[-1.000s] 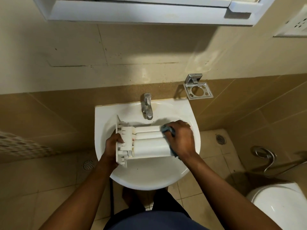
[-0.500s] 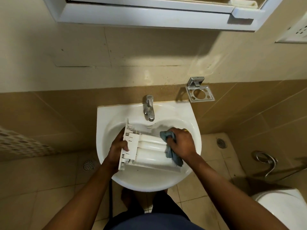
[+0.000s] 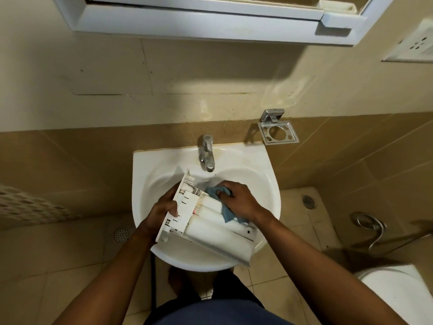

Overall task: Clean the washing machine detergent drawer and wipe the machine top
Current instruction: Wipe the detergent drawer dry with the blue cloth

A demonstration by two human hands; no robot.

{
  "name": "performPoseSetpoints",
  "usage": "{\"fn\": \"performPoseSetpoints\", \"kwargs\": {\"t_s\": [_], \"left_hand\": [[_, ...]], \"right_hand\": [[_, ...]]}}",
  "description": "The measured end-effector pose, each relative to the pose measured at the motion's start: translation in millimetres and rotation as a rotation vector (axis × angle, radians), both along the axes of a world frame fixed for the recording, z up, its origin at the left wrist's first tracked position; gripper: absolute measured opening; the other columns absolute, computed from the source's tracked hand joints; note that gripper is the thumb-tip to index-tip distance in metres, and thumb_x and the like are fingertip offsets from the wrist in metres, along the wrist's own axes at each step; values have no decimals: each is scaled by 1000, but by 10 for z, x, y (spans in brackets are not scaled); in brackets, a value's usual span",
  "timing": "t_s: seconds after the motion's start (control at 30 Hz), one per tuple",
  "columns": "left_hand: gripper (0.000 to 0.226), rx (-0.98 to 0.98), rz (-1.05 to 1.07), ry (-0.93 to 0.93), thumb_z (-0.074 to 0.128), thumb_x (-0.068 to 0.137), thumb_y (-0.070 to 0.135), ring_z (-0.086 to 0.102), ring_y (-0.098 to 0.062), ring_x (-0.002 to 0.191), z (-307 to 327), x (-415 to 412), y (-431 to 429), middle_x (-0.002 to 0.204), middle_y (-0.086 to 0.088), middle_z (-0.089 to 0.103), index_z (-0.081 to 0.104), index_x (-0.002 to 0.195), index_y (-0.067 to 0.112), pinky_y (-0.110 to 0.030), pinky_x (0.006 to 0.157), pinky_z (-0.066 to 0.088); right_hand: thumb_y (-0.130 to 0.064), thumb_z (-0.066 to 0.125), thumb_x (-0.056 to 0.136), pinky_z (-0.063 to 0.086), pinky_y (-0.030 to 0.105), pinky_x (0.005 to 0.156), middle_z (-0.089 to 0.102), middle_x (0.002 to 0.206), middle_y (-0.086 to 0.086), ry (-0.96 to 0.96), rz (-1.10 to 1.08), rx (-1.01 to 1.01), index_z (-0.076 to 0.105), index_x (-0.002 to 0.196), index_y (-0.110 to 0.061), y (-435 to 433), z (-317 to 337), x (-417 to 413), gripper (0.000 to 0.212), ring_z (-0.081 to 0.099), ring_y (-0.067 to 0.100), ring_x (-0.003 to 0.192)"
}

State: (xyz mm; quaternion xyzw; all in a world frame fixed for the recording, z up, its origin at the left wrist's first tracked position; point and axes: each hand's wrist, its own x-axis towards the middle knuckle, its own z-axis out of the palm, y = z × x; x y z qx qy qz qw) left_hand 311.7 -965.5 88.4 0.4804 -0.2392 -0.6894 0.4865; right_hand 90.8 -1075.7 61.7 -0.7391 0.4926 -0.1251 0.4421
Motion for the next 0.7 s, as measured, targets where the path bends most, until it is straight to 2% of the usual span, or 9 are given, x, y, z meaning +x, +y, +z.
{"fn": "performPoseSetpoints", "kwargs": {"t_s": [0.13, 0.23, 0.27, 0.33, 0.4, 0.5, 0.6, 0.67, 0.7], "left_hand": [[83, 53, 4, -19, 42, 53, 1, 64, -31, 89, -48, 85, 53, 107, -16, 68, 58, 133, 14, -34, 65, 50], [72, 117, 67, 20, 43, 57, 2, 67, -32, 85, -83, 132, 97, 103, -17, 68, 62, 126, 14, -35, 64, 54], [63, 144, 91, 46, 43, 62, 2, 68, -32, 79, -56, 129, 102, 100, -19, 67, 62, 121, 12, -34, 60, 56], [40, 239, 123, 113, 30, 80, -2, 67, -28, 55, 6, 116, 111, 83, -19, 64, 60, 106, 3, -28, 42, 52], [35, 308, 150, 133, 24, 89, -1, 62, -24, 41, 13, 123, 118, 67, -15, 64, 58, 98, -1, -24, 34, 47], [35, 360, 207, 124, 32, 86, 4, 68, -28, 56, 14, 153, 89, 73, -15, 69, 60, 106, -1, -27, 44, 54], [40, 442, 227, 115, 36, 86, 9, 69, -33, 63, -34, 240, 92, 84, -19, 70, 60, 117, 1, -35, 47, 57], [48, 462, 219, 79, 43, 82, 13, 71, -36, 72, -57, 281, 110, 93, -21, 70, 58, 126, 2, -39, 59, 60], [44, 474, 218, 68, 46, 83, 15, 71, -35, 72, -58, 298, 113, 91, -21, 70, 61, 122, 2, -39, 65, 58]], "right_hand": [[-21, 65, 96, 48, 22, 82, 73, 100, -8, 106, -8, 46, 75, 105, -24, 8, -117, -459, 14, 65, 8, 95], [-19, 65, 95, 51, 30, 83, 74, 95, -6, 140, -70, 94, 76, 98, -22, -10, -142, -674, 11, 66, 12, 92], [-19, 65, 96, 50, 29, 81, 74, 93, -7, 124, -114, 99, 75, 97, -22, -11, -133, -705, 11, 67, 12, 90], [-18, 64, 96, 51, 26, 79, 75, 92, -9, 52, -250, 89, 75, 98, -24, -17, -114, -702, 13, 68, 9, 89], [-17, 63, 96, 50, 22, 77, 74, 92, -10, -39, -392, 29, 74, 100, -25, -3, -78, -640, 15, 67, 7, 88], [-15, 63, 97, 52, 23, 82, 75, 95, -9, -224, -461, 59, 75, 102, -25, 24, -9, -527, 16, 69, 10, 92], [-7, 61, 96, 52, 35, 97, 75, 113, 7, -416, -385, 301, 75, 113, -16, -1, 89, -543, 24, 68, 27, 111], [-3, 59, 97, 48, 39, 106, 70, 127, 16, -540, -269, 497, 68, 126, -6, -15, 174, -635, 31, 63, 32, 123], [-2, 58, 97, 46, 41, 110, 66, 133, 18, -581, -211, 576, 64, 132, -3, -12, 207, -683, 35, 61, 34, 126]]}}
